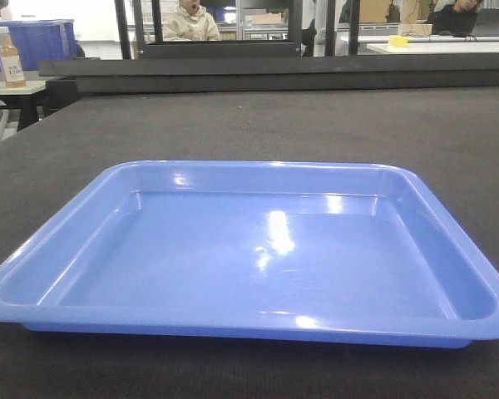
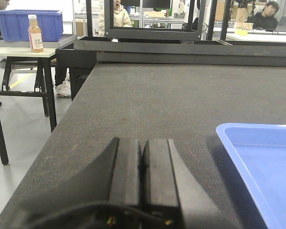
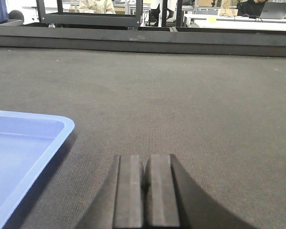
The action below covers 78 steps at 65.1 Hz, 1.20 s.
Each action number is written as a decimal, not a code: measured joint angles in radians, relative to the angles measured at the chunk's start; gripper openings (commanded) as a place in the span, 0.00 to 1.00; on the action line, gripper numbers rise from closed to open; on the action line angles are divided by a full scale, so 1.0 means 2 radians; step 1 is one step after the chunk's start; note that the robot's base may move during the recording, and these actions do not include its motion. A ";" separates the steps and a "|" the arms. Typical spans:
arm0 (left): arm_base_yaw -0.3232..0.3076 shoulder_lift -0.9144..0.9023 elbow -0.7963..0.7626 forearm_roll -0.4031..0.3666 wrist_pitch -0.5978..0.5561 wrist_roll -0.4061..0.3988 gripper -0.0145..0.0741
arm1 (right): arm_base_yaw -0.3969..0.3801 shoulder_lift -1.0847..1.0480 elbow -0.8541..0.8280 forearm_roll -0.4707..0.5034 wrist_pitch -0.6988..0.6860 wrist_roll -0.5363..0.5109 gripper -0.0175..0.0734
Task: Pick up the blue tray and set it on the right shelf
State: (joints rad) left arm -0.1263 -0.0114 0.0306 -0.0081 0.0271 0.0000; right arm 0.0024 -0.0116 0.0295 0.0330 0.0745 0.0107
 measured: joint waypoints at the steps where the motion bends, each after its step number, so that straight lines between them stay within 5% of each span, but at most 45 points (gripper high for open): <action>1: 0.000 0.000 0.000 0.000 0.000 0.000 0.11 | 0.000 0.000 0.000 0.000 0.000 0.000 0.25; 48: 0.000 0.000 0.000 0.000 -0.001 0.000 0.11 | 0.000 0.000 0.000 0.000 -0.011 0.000 0.25; 61: 0.000 0.000 -0.009 0.022 -0.030 0.000 0.11 | 0.000 0.000 -0.018 0.006 -0.081 0.061 0.25; 78: 0.000 0.061 -0.193 0.047 0.151 0.000 0.11 | 0.000 0.051 -0.203 0.010 0.165 0.068 0.25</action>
State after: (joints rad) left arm -0.1263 0.1115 -0.3558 0.0861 0.3296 0.0000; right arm 0.0024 0.0902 -0.3769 0.0527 0.4054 0.1465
